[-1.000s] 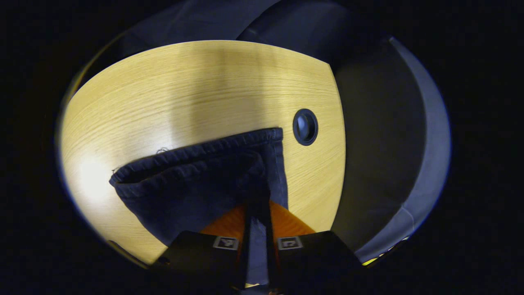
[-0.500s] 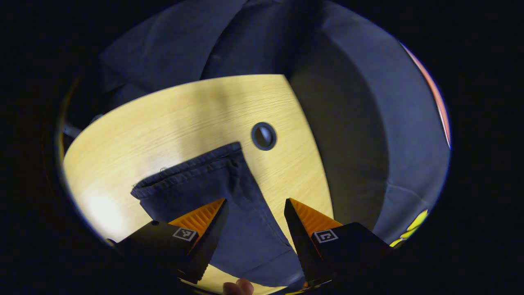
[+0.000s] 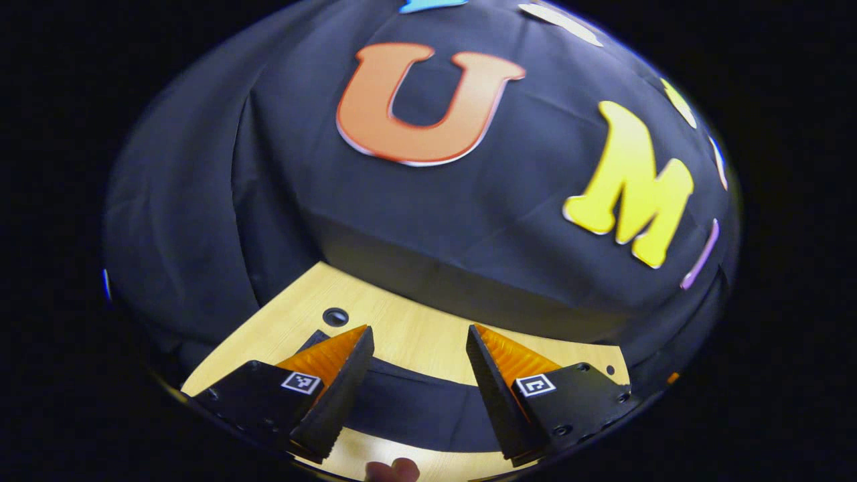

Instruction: Grasp the waist and the cuffs of the jeans and fold them to make the two legs overlap; first hold the waist and fold one-third of the jeans toward the cuffs, then hold the cuffs and fold the remaining one-third in the same direction to finish folding.

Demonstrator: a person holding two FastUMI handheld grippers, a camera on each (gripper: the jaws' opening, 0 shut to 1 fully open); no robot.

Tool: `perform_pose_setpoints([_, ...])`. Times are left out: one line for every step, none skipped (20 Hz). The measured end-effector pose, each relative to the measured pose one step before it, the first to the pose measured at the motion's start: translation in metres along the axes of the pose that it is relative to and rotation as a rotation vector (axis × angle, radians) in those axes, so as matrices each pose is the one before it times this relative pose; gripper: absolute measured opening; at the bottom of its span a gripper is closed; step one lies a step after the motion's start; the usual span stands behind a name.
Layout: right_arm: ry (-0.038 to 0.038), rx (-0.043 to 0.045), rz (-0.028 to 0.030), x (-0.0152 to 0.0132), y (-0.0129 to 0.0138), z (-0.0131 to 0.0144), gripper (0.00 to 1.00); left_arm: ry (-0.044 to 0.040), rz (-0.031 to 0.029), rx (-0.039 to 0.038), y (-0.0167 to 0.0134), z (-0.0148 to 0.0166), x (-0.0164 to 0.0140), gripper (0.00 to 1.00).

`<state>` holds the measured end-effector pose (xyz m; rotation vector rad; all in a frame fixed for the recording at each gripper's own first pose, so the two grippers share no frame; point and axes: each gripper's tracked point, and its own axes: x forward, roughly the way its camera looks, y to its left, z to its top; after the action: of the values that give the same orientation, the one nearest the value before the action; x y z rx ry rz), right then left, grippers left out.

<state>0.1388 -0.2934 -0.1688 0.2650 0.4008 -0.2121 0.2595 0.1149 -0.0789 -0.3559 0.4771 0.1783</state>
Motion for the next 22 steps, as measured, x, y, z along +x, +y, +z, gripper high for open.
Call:
perform_pose_setpoints([-0.0214,-0.02235,-0.006,-0.01286,-0.00068,-0.00649,0.8,-0.03769,-0.00301,0.03461,-0.00548,-0.00395,-0.01644,0.92])
perform_pose_setpoints([0.01882,-0.02564,-0.02057,-0.01168,-0.00245,-0.01383,0.87,-0.04361,0.00658,0.0308,-0.0079,0.00222,-0.02111,0.96])
perform_pose_setpoints([0.01843,-0.01169,-0.01426,-0.00691,-0.00354,-0.01387,0.94,-0.03982,-0.00439,0.02934,-0.00902,0.00023,-0.02103,0.99])
perform_pose_setpoints([0.00728,0.00036,-0.01226,-0.00571,-0.00491,-0.01226,0.88,-0.02303,0.0025,0.02309,-0.00692,0.00066,-0.01793,0.99])
perform_pose_setpoints([0.01032,0.01033,-0.00656,-0.0033,-0.00409,-0.01134,0.94,-0.01412,0.00282,0.0069,-0.00621,0.00071,-0.01746,0.99])
perform_pose_setpoints([0.01268,0.01693,-0.00603,-0.00057,-0.00547,-0.01024,0.88,-0.00351,-0.01028,0.00294,-0.00818,-0.00096,-0.01503,0.98])
perform_pose_setpoints([0.00911,0.02064,-0.00435,-0.00032,-0.00782,-0.00845,0.84,0.00522,-0.00738,0.00412,-0.00442,-0.00392,-0.00867,0.98])
perform_pose_setpoints([0.01153,0.02395,-0.00289,0.00337,-0.00693,-0.00683,0.91,0.0077,-0.00159,0.01137,-0.00254,-0.00445,-0.0078,0.99])
perform_pose_setpoints([0.01197,0.03408,-0.00506,0.01056,-0.00671,-0.00823,0.91,0.00451,-0.00278,0.00699,-0.00274,-0.00295,-0.00528,0.98])
perform_pose_setpoints([0.01351,0.03837,-0.00301,0.01007,-0.00575,-0.00559,0.91,-0.00011,-0.00129,0.00042,-0.00486,-0.00007,-0.00688,0.99])
perform_pose_setpoints([0.00956,0.03939,-0.00172,0.01059,-0.00896,-0.00506,0.91,-0.00314,-0.00322,-0.00063,-0.00469,0.00171,-0.00586,0.99])
perform_pose_setpoints([0.01163,0.03818,0.01085,0.01393,-0.00562,-0.00365,0.88,0.00508,-0.00549,-0.00007,-0.00533,-0.00047,-0.00397,0.98])
perform_pose_setpoints([0.00574,0.02713,-0.00143,0.01862,-0.00734,-0.00211,0.88,0.00908,-0.00672,-0.00355,-0.00543,-0.00323,-0.0049,0.99])
perform_pose_setpoints([0.00556,0.01581,-0.01127,0.01875,-0.00846,-0.00157,0.95,0.00888,0.00498,-0.00398,-0.00274,-0.00256,-0.0029,0.99])
perform_pose_setpoints([0.01471,0.0096,-0.00835,0.01849,-0.00812,-0.00458,0.88,0.01581,0.00349,-0.00581,-0.00236,-0.00355,-0.00216,0.99])
perform_pose_setpoints([0.00682,0.00428,-0.00773,0.01582,-0.00511,-0.00179,0.87,0.01825,0.00345,-0.00075,-0.00181,-0.00423,0.00043,0.99])
perform_pose_setpoints([0.00765,-0.00626,-0.00406,0.01424,-0.00428,-0.00235,0.95,0.01178,0.00712,0.00189,-0.00138,-0.00234,-0.0011,0.99])
perform_pose_setpoints([0.00724,-0.00159,-0.00599,0.01464,-0.00297,-0.0009,0.95,0.00186,0.00342,0.0045,-0.00218,0.00049,-0.00015,0.99])
perform_pose_setpoints([0.00392,0.00646,-0.00456,0.01495,-0.00198,0.00178,0.95,0.00059,0.00767,0.00586,-0.00114,0.00087,0.00024,0.99])
perform_pose_setpoints([0.00767,-0.00229,-0.00815,0.01107,-0.00218,-0.00018,0.96,0.00774,0.00196,-0.00123,-0.00054,-0.0023,0.00283,0.99])
perform_pose_setpoints([0.00614,-0.00743,-0.00489,0.00893,-0.00227,-0.00119,0.96,0.01445,-0.00089,-0.00531,-0.00299,-0.00226,0.00218,0.99])
perform_pose_setpoints([0.00904,0.00462,0.00505,0.00628,0.00086,-0.00227,0.96,0.01262,0.00288,-0.00332,-0.00158,-0.00256,0.00169,0.99])
